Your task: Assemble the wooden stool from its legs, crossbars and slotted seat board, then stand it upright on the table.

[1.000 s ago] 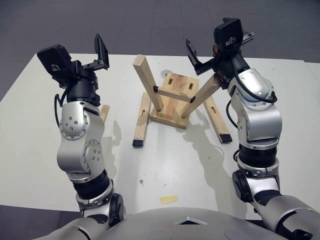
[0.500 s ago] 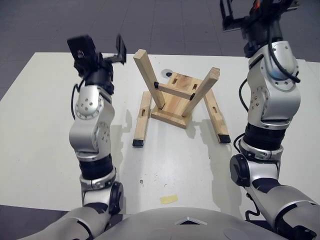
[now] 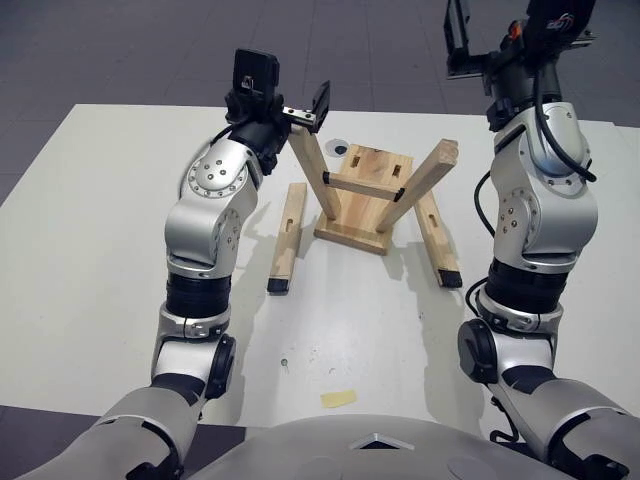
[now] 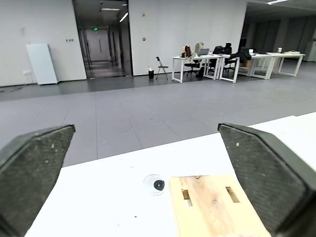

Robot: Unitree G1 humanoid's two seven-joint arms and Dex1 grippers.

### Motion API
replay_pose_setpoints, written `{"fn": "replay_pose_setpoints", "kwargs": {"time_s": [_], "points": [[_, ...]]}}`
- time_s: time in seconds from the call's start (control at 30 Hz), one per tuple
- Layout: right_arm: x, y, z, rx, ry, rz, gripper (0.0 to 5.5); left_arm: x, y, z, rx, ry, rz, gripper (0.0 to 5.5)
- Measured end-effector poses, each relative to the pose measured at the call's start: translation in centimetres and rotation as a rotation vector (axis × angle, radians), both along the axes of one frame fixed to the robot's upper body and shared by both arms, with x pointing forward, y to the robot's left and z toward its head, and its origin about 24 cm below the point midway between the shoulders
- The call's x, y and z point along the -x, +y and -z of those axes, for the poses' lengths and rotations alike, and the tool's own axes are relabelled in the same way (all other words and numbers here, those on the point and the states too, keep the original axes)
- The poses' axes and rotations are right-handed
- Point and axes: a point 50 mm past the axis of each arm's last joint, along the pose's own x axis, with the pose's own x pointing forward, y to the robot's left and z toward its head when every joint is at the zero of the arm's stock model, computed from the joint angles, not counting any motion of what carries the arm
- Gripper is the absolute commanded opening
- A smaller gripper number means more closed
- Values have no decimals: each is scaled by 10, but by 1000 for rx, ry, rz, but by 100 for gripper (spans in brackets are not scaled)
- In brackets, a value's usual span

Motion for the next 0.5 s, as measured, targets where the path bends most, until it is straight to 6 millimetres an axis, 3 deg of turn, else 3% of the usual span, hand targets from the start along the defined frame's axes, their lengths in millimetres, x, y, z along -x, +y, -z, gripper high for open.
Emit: {"fn": "replay_pose_setpoints", "kwargs": {"time_s": [0.4,0.5], "points": [[-2,5,5,38,13,-27,540,2,7,1,172,-82,-83,539],[-3,2,8,26,23,-14,540,12,10,-15,214,-171,-90,539]]}}
